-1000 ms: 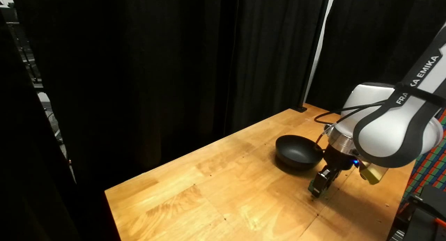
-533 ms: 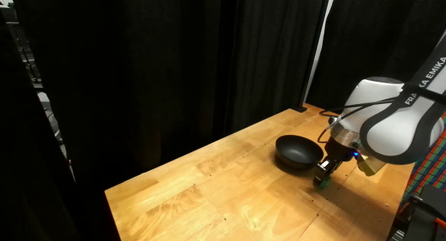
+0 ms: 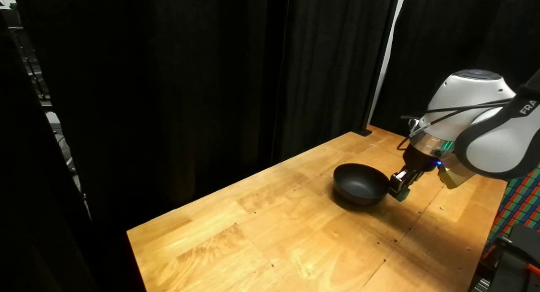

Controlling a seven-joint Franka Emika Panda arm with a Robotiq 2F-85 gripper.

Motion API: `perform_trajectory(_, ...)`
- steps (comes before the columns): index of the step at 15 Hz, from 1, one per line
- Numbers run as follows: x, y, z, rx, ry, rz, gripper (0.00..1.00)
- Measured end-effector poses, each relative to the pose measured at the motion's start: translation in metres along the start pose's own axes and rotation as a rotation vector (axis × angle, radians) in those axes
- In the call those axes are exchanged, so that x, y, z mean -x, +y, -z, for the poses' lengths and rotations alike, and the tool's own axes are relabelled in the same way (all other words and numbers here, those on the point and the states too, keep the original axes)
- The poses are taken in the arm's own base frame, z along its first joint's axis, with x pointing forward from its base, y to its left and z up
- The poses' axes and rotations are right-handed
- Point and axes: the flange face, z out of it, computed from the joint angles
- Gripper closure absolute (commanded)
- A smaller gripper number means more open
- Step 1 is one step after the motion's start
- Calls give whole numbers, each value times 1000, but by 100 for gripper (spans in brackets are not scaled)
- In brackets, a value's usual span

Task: Put the green block in the black bowl

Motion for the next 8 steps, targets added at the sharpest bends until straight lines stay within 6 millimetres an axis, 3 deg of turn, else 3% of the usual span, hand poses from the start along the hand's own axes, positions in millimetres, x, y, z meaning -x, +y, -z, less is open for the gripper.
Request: perform_trajectory(8, -3, -37, 12, 69, -42, -17, 86)
